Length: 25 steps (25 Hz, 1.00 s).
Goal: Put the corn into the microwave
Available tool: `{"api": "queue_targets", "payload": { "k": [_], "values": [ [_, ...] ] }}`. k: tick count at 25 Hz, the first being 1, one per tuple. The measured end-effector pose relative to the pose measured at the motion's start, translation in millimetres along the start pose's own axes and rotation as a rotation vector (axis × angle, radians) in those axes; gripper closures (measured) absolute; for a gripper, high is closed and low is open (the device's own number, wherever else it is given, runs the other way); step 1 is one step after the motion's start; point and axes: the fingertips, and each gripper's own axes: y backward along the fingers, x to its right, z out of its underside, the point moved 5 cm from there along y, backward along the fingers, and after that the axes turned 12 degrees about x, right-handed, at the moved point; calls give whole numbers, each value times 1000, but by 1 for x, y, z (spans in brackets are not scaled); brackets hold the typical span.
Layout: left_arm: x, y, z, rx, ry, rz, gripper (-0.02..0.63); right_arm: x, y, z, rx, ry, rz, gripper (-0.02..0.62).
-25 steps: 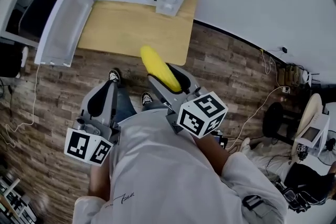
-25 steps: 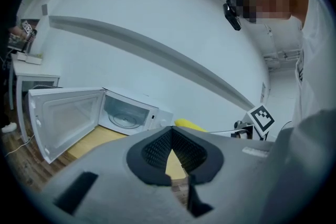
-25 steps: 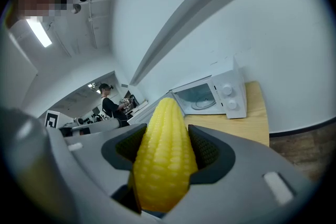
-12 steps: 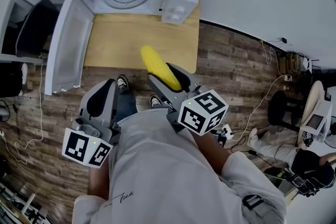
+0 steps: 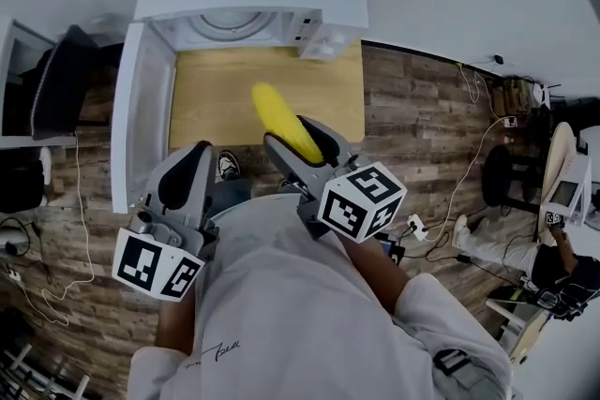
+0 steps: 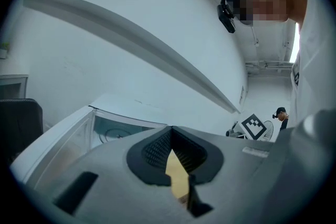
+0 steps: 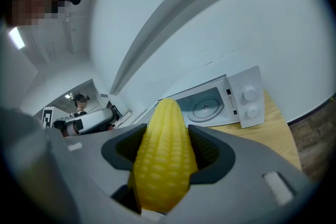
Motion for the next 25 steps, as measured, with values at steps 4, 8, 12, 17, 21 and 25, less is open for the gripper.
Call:
{"api": "queue_targets", "payload": {
  "k": [4,8,12,17,21,25],
  "values": [
    [-18,-3,-10,-11,12,56,615,-9,-20,1,18,-2,36,334],
    [-37,-4,-16,-33,7,91,617,-18,-38,7,37,-9,75,334],
    [-52,-3,-21,-49,19,115,617,-24,-48,11,54,-4,115,334],
    [-66,0,-20,-57,44,147,617,-26,-50,13,68,28,177,334],
    [-71,4,-14,-78,76,173,617,-26,-46,20,62,33,218,334],
    [-73,4,-11,-79,84,185,617,-22,-42,23,53,40,247,334]
  ]
}}
